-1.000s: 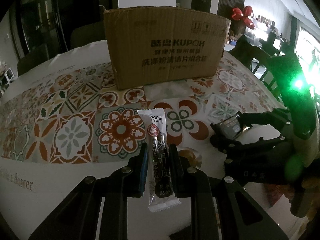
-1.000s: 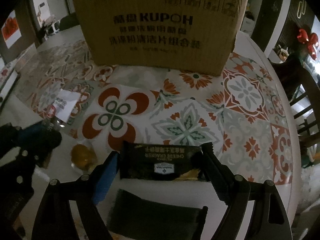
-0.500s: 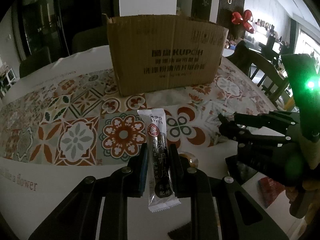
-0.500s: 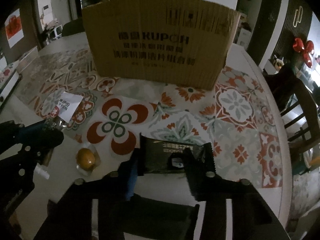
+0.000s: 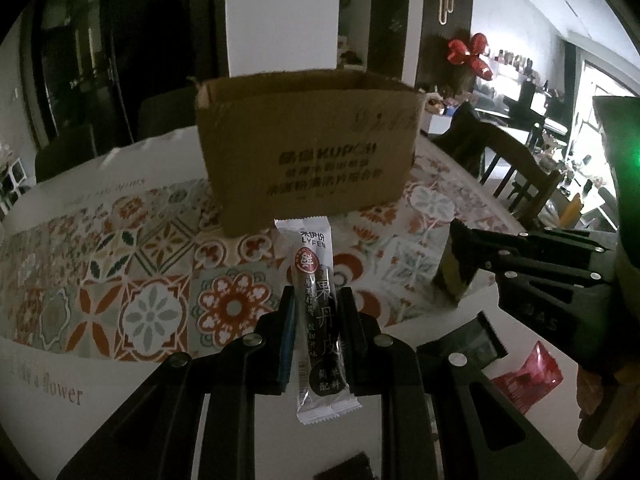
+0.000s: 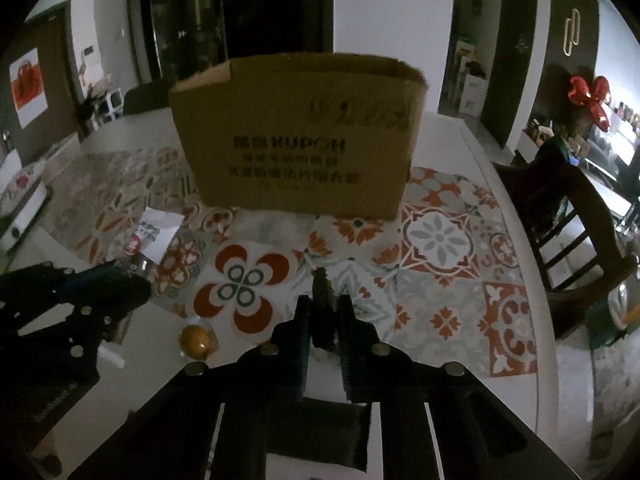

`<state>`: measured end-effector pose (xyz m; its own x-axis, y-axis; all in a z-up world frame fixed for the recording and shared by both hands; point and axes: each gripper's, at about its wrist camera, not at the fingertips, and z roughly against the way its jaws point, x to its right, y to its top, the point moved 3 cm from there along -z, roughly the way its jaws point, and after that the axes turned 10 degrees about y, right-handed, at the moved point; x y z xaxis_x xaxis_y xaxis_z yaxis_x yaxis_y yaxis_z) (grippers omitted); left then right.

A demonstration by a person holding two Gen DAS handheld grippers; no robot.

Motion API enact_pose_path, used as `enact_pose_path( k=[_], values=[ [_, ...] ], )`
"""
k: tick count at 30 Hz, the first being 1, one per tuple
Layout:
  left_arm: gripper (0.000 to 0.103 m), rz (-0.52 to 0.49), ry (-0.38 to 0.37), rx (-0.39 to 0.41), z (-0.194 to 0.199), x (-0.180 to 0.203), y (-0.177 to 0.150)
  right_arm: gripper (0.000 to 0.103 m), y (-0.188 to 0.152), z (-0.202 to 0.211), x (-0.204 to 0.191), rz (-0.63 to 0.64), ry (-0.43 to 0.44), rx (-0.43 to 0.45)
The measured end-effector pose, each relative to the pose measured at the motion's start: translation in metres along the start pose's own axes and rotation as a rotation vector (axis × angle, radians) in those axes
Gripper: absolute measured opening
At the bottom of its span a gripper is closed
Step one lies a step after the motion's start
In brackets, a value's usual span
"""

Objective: Organize snacks
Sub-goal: 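Carry the stick snack and black pouch into the cardboard box and open both tools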

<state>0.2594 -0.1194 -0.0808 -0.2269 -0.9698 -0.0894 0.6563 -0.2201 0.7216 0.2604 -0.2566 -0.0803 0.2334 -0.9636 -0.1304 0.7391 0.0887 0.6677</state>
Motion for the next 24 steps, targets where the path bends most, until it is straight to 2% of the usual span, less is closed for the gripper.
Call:
enact_pose_path(
  k=[11, 17, 24],
  values=[
    [0.021, 0.012, -0.029, 0.075, 0.014, -0.005, 0.04, 0.012, 0.028, 0.035, -0.005, -0.002, 0.022, 0.114],
    [0.021, -0.003, -0.039, 0.139, 0.022, -0.012, 0.077, 0.012, 0.067, 0.056, -0.01, 0.026, 0.023, 0.213],
    [0.021, -0.021, -0.055, 0.172, 0.02, -0.02, 0.122, 0.012, 0.113, 0.07, -0.016, 0.074, 0.038, 0.301]
  ],
)
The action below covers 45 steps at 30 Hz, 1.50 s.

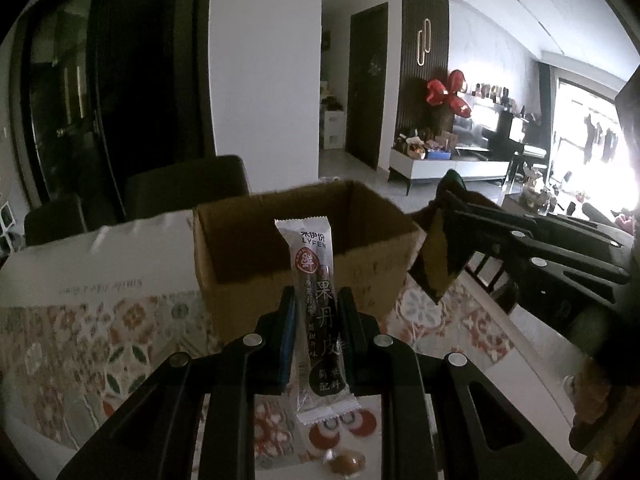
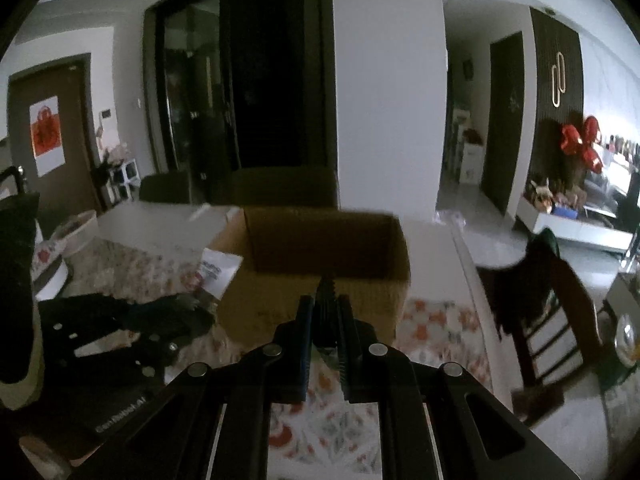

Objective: Organize snacks
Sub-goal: 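Carry the stick snack and black pouch into the cardboard box and open both tools, then withdraw both open tools from the box back over the snacks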

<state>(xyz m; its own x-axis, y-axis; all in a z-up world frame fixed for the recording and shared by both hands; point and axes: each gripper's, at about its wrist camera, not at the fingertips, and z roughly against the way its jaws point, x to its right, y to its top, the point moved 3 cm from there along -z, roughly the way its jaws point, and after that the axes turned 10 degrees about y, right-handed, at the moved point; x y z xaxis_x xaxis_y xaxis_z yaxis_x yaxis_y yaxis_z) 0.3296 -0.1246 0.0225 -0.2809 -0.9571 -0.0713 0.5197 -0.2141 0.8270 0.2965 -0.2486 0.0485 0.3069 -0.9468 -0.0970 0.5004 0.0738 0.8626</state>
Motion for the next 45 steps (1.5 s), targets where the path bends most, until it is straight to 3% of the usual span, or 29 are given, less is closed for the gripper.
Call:
enact_pose_path(
  k=[10, 18, 21, 23, 25, 26, 28, 30, 34, 39, 45],
  values=[
    [0.021, 0.004, 0.018, -0.013, -0.034, -0.017, 0.043, 0.012, 0.057, -0.026, 0.001, 0.036, 0.043, 0.048],
    [0.021, 0.009, 0.02, -0.092, -0.08, -0.024, 0.057, 0.012, 0.07, -0.073, 0.014, 0.043, 0.044, -0.004],
    [0.022, 0.007, -0.012, -0.156, -0.103, -0.022, 0.059, 0.012, 0.07, -0.09, 0.021, 0.035, 0.034, -0.029],
    [0.033, 0.016, -0.022, -0.188, -0.116, -0.022, 0.059, 0.012, 0.069, -0.1, 0.027, 0.018, 0.032, -0.046],
    [0.06, 0.024, -0.001, -0.187, -0.119, -0.023, 0.059, 0.013, 0.066, -0.108, 0.035, -0.019, 0.021, -0.061],
    [0.063, 0.026, 0.006, -0.184, -0.118, -0.024, 0.058, 0.013, 0.064, -0.109, 0.038, -0.027, 0.013, -0.066],
    [0.063, 0.02, 0.023, -0.171, -0.113, -0.024, 0.058, 0.02, 0.059, -0.112, 0.043, -0.035, -0.016, -0.08],
    [0.064, 0.018, 0.041, -0.153, -0.106, -0.025, 0.056, 0.033, 0.055, -0.11, 0.047, -0.042, -0.034, -0.078],
    [0.07, 0.004, 0.063, -0.117, -0.087, -0.025, 0.052, 0.042, 0.047, -0.102, 0.05, -0.069, -0.051, -0.078],
    [0.077, -0.001, 0.084, -0.071, -0.057, -0.027, 0.039, 0.069, 0.036, -0.077, 0.045, -0.061, -0.117, -0.059],
    [0.077, -0.003, 0.073, -0.034, -0.024, -0.028, 0.025, 0.085, 0.022, -0.043, 0.038, -0.068, -0.189, -0.031]
  ],
)
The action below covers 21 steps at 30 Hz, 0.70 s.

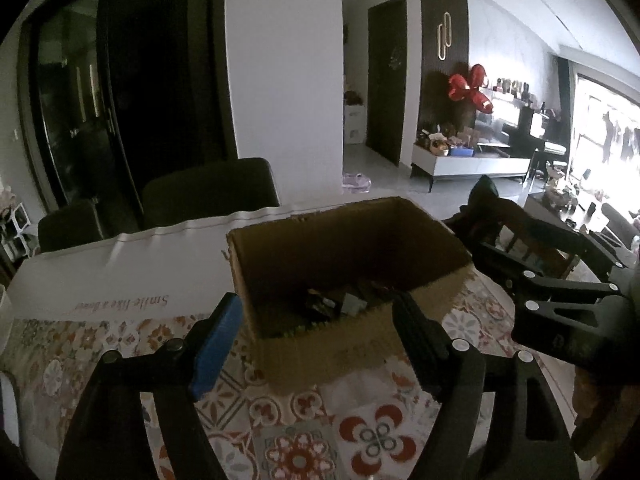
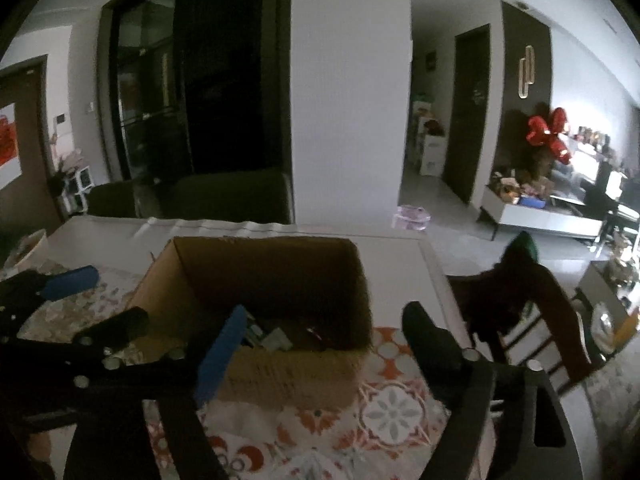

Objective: Organize snacks
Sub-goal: 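Withdraw both open tools from the box back over the snacks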

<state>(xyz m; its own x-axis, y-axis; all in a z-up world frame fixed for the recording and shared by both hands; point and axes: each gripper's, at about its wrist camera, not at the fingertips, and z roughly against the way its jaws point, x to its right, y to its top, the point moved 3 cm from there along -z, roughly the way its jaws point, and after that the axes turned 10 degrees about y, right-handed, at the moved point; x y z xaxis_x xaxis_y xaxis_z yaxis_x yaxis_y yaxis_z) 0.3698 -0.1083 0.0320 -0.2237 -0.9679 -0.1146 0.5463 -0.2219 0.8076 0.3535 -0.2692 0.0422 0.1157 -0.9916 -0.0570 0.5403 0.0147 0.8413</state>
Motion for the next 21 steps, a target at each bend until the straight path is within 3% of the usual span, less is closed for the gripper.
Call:
enact_pose_path(
  k=[11, 21],
  values=[
    [0.077, -0.049, 0.012, 0.054, 0.057, 0.008, -0.05, 0.085, -0.044, 0.056, -0.007, -0.025, -0.014, -0.011],
    [0.077, -0.119, -0.042, 0.084, 0.097, 0.029, -0.097, 0.085, -0.089, 0.107, -0.01, -0.054, -0.08, -0.004]
  ],
)
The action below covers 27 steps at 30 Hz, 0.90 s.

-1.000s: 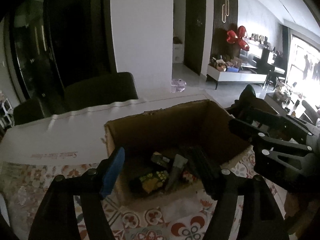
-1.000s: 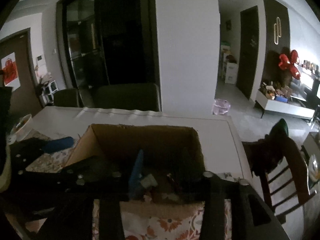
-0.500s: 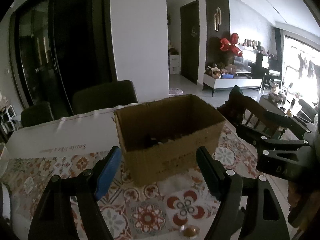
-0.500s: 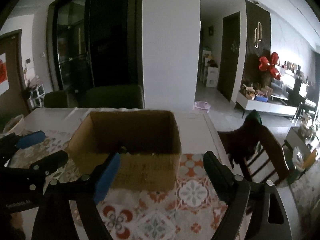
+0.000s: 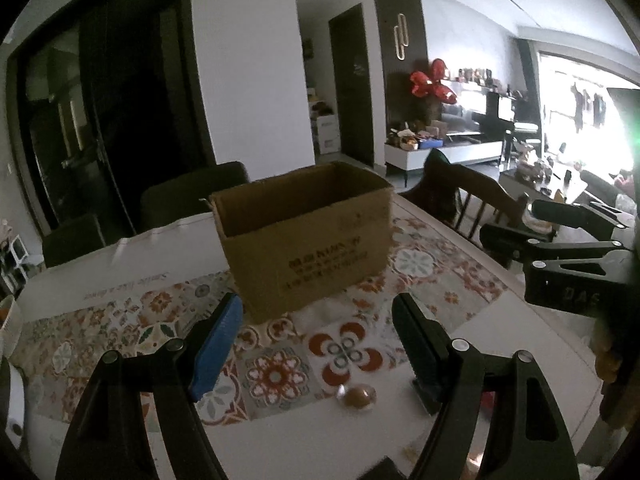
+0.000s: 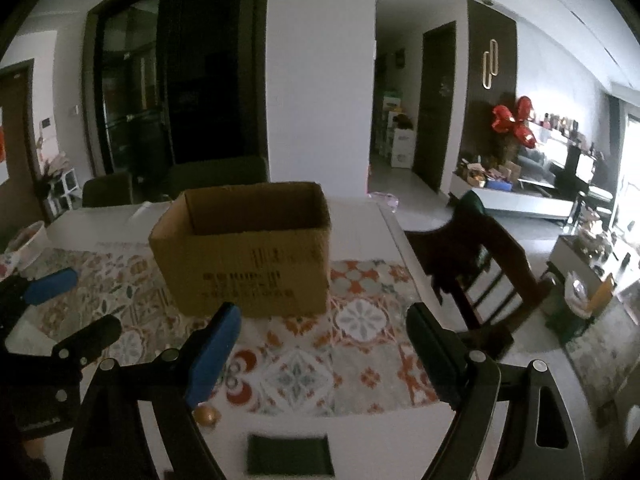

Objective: Organize snacks
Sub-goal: 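Withdraw both open tools from the box back over the snacks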

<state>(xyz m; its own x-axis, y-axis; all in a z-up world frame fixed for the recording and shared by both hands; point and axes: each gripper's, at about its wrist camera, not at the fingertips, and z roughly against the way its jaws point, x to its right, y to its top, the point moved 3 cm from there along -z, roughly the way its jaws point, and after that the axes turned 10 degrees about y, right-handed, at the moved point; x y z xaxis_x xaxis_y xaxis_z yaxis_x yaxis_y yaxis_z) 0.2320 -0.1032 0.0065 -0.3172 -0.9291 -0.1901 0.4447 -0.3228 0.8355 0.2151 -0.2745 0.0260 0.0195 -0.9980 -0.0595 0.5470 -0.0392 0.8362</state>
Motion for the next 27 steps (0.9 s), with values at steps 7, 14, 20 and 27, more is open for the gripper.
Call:
enact_pose_path(
  k=[7, 14, 20, 27],
  values=[
    [0.077, -0.089, -0.023, 0.055, 0.026, 0.023, -0.024, 0.085, -0.039, 0.029, -0.001, 0.011, -0.026, -0.009],
    [0.077, -0.127, -0.075, 0.015, 0.031, 0.043, -0.052, 0.085, -0.078, 0.041, 0.006, -0.028, -0.034, -0.04],
    [0.071, -0.184, -0.103, -0.045, 0.026, 0.061, -0.078, 0.085, -0.115, 0.038, 0.01, -0.048, -0.024, -0.113],
    [0.063, -0.238, -0.146, -0.106, 0.011, 0.076, -0.099, 0.085, -0.141, 0.031, 0.016, -0.047, -0.023, -0.167]
  ],
)
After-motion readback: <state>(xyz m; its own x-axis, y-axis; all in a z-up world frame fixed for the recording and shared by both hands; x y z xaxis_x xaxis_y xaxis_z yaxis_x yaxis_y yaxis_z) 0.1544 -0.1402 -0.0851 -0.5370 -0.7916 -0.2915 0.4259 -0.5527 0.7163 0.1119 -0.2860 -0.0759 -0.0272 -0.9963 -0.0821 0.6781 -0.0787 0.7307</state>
